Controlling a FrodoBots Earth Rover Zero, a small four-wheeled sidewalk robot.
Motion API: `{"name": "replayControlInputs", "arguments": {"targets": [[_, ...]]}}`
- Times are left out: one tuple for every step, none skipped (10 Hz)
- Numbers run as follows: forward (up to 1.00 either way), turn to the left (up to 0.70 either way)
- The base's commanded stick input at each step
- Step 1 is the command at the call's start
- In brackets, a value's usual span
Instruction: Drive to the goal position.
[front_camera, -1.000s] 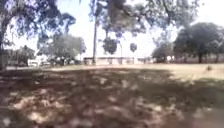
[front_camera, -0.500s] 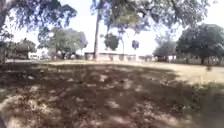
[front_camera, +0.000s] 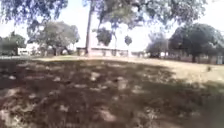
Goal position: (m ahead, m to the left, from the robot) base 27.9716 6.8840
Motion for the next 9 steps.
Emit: {"name": "replayControlInputs", "arguments": {"targets": [[0.70, 0.00], [0.70, 0.00], [0.70, 0.00], [0.70, 0.00], [0.70, 0.00], [0.70, 0.00], [0.70, 0.00], [0.70, 0.00], [0.70, 0.00]]}}
